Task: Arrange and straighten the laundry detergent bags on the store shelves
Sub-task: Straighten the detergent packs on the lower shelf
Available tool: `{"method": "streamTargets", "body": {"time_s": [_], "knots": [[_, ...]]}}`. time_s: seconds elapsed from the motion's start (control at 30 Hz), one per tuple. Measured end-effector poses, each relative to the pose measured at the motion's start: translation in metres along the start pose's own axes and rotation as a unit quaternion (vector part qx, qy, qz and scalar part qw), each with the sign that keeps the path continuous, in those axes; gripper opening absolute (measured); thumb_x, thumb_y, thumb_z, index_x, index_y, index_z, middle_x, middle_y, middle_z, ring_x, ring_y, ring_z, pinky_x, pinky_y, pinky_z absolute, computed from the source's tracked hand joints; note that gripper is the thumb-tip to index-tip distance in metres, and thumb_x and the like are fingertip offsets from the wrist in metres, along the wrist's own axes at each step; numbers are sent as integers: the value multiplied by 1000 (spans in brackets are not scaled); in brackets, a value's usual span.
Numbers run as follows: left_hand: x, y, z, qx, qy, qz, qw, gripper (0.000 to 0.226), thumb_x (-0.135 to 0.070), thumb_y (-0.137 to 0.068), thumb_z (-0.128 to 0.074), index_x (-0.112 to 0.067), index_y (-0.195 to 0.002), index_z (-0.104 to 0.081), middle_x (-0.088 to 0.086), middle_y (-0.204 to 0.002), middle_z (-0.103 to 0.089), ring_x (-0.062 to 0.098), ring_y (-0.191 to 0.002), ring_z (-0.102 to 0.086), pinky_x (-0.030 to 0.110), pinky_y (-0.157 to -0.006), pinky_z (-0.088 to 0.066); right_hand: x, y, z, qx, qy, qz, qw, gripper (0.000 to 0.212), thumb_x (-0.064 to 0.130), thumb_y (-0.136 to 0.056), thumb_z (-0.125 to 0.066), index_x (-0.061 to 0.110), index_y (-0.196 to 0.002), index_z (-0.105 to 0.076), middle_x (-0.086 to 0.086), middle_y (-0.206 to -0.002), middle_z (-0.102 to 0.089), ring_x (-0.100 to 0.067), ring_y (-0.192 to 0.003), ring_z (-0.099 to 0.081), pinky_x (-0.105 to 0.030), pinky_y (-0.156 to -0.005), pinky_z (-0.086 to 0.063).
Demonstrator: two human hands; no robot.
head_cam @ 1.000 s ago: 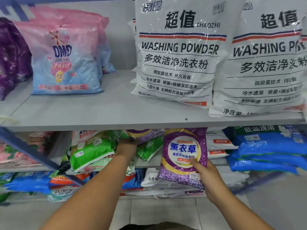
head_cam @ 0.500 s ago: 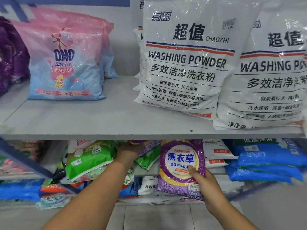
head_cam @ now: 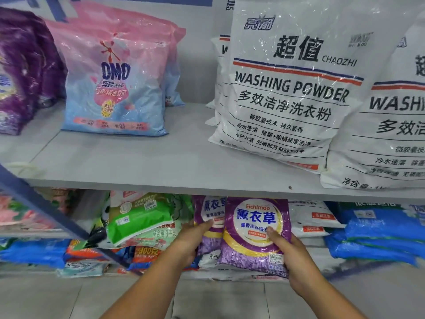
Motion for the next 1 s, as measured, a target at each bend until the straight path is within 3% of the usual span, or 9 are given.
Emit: {"method": "streamTargets", "body": {"time_s": [0.07,0.17,0.27,0.37,0.53,0.73,0.83,0.93,1.0], "knots": [[10,1,4,21,1,0,1000,111,-64,-41,-94,-23,-136,-56,1,-128,-70,27,-123,-63,53,-111,-44,0,6,-7,-6,-3,-1,1000,29,22,-90,-70,13,-118,-68,-10,-106,-78,-27,-100,-74,-47,-101,-51],[4,29,8,43,17,-21,999,59,-37,-82,-81,-19,-134,-58,0,-120,-74,25,-116,-67,51,-109,-46,-5,19,-15,-26,-6,-5,1000,31,20,-89,-70,12,-118,-68,-13,-106,-77,-32,-99,-74,-52,-99,-52],[6,37,25,47,15,-28,998,56,-38,-74,-85,-21,-124,-65,-2,-112,-77,25,-110,-71,49,-106,-49,-14,33,-20,-44,4,-2,999,34,21,-87,-71,11,-119,-67,-15,-105,-77,-33,-97,-74,-52,-96,-54],[2,52,44,49,0,-59,997,40,-28,-82,-83,-19,-118,-68,0,-106,-78,23,-101,-75,45,-101,-53,-20,45,-29,-40,19,8,999,34,24,-87,-71,13,-120,-66,-12,-105,-77,-32,-97,-75,-49,-93,-56],[-2,100,82,33,-21,-116,993,49,-13,-76,-86,-16,-121,-67,3,-107,-78,23,-100,-75,41,-97,-55,-24,64,-43,2,67,17,998,34,25,-87,-73,12,-118,-68,-11,-103,-78,-31,-96,-75,-54,-98,-54],[27,181,132,-84,26,-161,983,70,-34,-51,-90,-16,-117,-71,7,-107,-78,29,-103,-74,51,-102,-51,-25,94,-58,106,137,36,984,31,27,-85,-74,12,-112,-72,-8,-100,-79,-27,-94,-76,-50,-97,-54],[47,225,163,-155,50,-168,972,52,-26,-66,-90,-16,-113,-73,8,-104,-78,29,-100,-74,51,-101,-52,-30,111,-77,161,153,42,974,32,29,-84,-74,14,-112,-71,-6,-98,-79,-25,-91,-76,-49,-96,-54],[59,266,193,-210,60,-171,961,36,-18,-79,-84,-14,-113,-73,10,-106,-78,29,-99,-75,49,-99,-54,-34,129,-104,201,162,52,965,20,22,-87,-71,14,-106,-72,-5,-92,-80,-21,-84,-77,-40,-85,-56],[59,298,213,-258,60,-188,946,25,-20,-87,-78,-14,-111,-73,8,-103,-79,25,-94,-76,44,-92,-56,-39,140,-127,229,153,33,961,20,20,-87,-72,13,-105,-74,-9,-96,-79,-26,-89,-77,-44,-91,-55]]}}
Point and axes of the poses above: each hand's wrist, its own y-axis away from the middle knuckle, its own z-axis out of the back of the hand, x = y × z, the point moved 3 cm from there along -y, towards the middle knuckle
